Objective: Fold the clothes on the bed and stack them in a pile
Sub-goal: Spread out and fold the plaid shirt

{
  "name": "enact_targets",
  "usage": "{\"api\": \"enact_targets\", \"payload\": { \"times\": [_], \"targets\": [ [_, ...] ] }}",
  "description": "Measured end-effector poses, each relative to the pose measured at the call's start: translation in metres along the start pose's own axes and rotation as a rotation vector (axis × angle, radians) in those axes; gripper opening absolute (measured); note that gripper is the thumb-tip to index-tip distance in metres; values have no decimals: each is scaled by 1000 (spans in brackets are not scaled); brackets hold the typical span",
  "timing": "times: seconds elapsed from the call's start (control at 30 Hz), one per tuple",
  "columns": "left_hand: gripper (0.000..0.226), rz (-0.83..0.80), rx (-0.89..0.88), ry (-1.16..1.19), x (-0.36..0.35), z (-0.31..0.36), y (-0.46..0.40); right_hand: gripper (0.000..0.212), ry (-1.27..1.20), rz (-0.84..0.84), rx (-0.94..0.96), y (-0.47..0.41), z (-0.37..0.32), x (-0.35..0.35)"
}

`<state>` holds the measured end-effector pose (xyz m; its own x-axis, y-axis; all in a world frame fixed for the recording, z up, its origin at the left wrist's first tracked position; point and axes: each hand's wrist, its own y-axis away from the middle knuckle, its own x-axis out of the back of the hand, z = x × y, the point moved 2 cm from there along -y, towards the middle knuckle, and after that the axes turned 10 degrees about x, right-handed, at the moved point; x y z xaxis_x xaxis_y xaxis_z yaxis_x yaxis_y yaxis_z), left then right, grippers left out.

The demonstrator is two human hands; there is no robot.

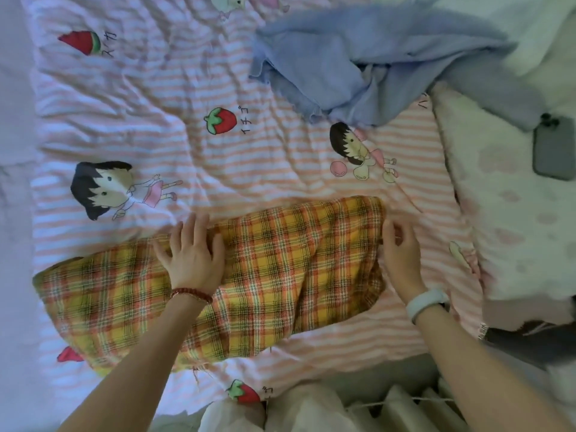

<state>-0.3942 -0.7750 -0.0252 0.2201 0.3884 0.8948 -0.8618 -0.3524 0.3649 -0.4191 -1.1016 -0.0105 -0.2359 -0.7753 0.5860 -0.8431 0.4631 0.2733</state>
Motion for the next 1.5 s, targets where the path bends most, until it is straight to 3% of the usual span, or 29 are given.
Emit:
{"api": "enact_targets", "payload": {
  "times": [0.17,0.33,0.57,0.63,0.7,0.77,0.9,1.07,1.13,1.23,1.37,1.5],
  "targets": [
    [65,-112,-228,-139,-15,19,53,9,120,-137,51,49,27,-4],
    [52,-184,-152,-204,-38,7,53,14,115,-47,-6,43,40,1],
    [56,-249,-118,-207,-42,11,45,24,142,27,-179,48,62,28],
    [56,-237,-103,-179,-37,15,46,23,207,121,-95,51,52,28],
    [57,-206,-118,-131,-31,20,50,17,276,164,143,56,36,28],
    [55,-173,-166,-111,-28,27,60,11,311,47,272,65,27,22],
    [59,-189,-254,-157,-33,34,88,23,317,-240,125,74,34,6],
    [57,-279,-212,-236,-49,26,86,15,154,-50,189,76,35,19],
    [62,-315,-220,-250,-51,25,81,20,103,12,84,77,46,29],
    [64,-353,-241,-257,-52,26,78,21,93,-46,-83,79,64,31],
    [69,-311,-286,-282,-48,23,85,25,53,-8,-217,75,64,23],
    [78,-255,-401,-348,-43,13,99,32,125,106,28,71,38,23]
  ]
}}
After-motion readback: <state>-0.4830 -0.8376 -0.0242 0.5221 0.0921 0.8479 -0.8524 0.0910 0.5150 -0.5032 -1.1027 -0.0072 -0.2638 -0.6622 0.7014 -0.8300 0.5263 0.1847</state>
